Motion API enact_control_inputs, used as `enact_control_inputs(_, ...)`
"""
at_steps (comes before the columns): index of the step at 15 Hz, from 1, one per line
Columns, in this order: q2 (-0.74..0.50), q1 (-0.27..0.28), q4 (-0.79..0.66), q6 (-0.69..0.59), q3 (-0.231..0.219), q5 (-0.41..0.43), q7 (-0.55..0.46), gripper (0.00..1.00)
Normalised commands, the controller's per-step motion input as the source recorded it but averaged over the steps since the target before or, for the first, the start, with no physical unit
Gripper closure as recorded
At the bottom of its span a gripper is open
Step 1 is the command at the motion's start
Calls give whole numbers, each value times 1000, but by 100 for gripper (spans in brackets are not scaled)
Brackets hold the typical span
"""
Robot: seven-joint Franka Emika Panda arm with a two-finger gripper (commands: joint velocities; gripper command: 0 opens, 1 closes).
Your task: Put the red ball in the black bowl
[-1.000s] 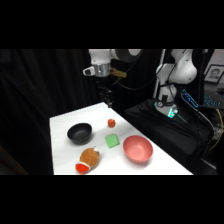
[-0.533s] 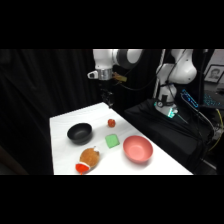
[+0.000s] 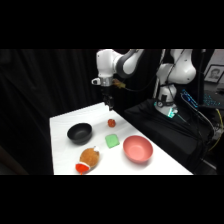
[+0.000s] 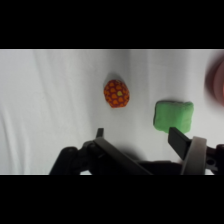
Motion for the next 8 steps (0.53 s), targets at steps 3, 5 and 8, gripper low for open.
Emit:
enact_control_inputs(3, 188, -59, -30, 286, -13, 226, -247, 0)
enact_control_inputs(5, 228, -81, -6, 281, -1, 216, -241, 0)
enact_control_inputs(8, 222, -98, 1, 268, 26, 209, -256, 0)
